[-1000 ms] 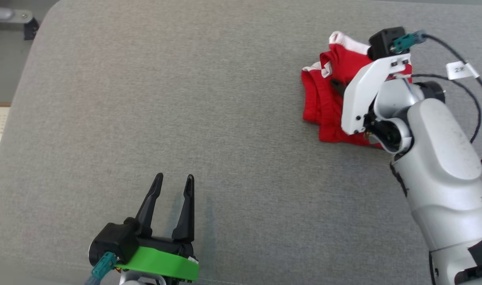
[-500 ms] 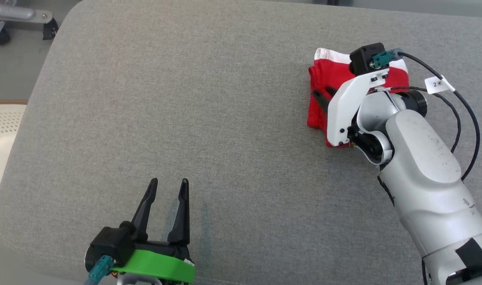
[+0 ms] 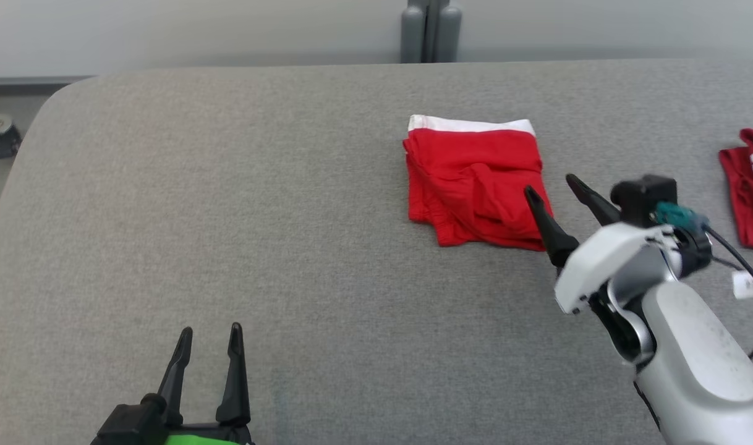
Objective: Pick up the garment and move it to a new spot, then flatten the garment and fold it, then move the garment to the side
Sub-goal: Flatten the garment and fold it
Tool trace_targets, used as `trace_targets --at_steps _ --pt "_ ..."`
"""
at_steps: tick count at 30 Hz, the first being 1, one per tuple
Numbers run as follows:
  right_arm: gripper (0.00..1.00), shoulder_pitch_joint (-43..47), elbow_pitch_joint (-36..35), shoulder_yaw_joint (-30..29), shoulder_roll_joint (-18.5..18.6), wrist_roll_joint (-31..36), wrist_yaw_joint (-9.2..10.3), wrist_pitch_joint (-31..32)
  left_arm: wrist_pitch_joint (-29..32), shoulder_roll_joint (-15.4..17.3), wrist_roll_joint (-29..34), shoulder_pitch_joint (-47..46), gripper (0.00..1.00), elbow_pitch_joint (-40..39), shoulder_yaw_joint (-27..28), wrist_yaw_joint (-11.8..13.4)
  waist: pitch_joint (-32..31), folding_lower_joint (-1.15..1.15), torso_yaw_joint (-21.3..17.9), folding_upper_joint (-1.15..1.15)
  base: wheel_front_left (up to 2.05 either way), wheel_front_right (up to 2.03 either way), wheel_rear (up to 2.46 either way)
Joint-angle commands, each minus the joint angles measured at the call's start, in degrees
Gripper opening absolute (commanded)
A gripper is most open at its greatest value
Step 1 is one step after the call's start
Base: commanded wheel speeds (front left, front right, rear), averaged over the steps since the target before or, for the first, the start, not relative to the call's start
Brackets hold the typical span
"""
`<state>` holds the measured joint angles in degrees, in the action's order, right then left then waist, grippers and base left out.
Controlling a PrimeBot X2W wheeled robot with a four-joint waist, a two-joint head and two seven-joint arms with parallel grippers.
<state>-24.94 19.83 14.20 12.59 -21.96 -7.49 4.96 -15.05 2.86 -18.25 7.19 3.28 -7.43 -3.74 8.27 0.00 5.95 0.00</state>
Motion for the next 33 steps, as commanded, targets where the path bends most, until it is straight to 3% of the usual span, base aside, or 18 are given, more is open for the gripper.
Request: trace_targets --at_steps 1,8,13,14,15,16,25,33 --pt "1.0 2.74 -0.67 -1.25 0.31 0.87 0.02 -2.86 -0.14 0.08 0.07 1.68 1.0 -0.54 0.62 0.31 -5.0 0.0 -5.42 0.0 0.0 0.0 0.0" --pt "1.0 13.72 1.12 -7.47 2.26 7.13 0.04 -15.5 -0.14 0.09 0.78 5.17 1.0 -2.23 3.0 0.96 -7.15 0.0 -7.96 0.0 0.0 0.0 0.0" --pt "1.0 15.63 3.89 -10.39 1.06 8.38 0.04 -18.28 -0.14 0.1 0.88 6.0 1.0 -2.68 3.4 1.37 -7.26 0.0 -7.55 0.0 0.0 0.0 0.0" --pt "0.87 14.81 4.05 -10.6 0.77 8.41 0.05 -18.5 -0.14 0.09 1.07 5.83 1.0 -2.89 3.39 1.29 -6.97 0.0 -7.28 0.0 0.0 0.0 0.0" --pt "0.49 13.94 4.22 -10.59 0.51 8.08 0.05 -18.53 -0.14 0.09 1.22 5.62 1.0 -3.03 3.42 1.13 -6.64 0.0 -7.0 0.0 0.0 0.0 0.0" --pt "0.0 12.68 4.32 -10.21 0.35 7.95 0.04 -18.55 -0.14 0.09 1.28 5.26 1.0 -3.16 3.35 0.9 -6.17 0.0 -6.57 0.0 0.0 0.0 0.0" --pt "0.0 -2.98 9.8 -7.14 -1.0 11.06 0.05 -14.16 -0.14 0.09 2.29 -0.45 1.0 -3.21 1.42 -0.73 1.74 0.0 -0.35 0.0 0.0 0.0 0.0" --pt "0.0 -13.97 24.53 -4.84 -4.25 17.54 0.06 -13.64 -0.14 0.06 0.73 -4.87 1.0 -2.51 -1.26 -0.77 7.35 0.0 5.6 0.0 0.0 0.0 0.0"
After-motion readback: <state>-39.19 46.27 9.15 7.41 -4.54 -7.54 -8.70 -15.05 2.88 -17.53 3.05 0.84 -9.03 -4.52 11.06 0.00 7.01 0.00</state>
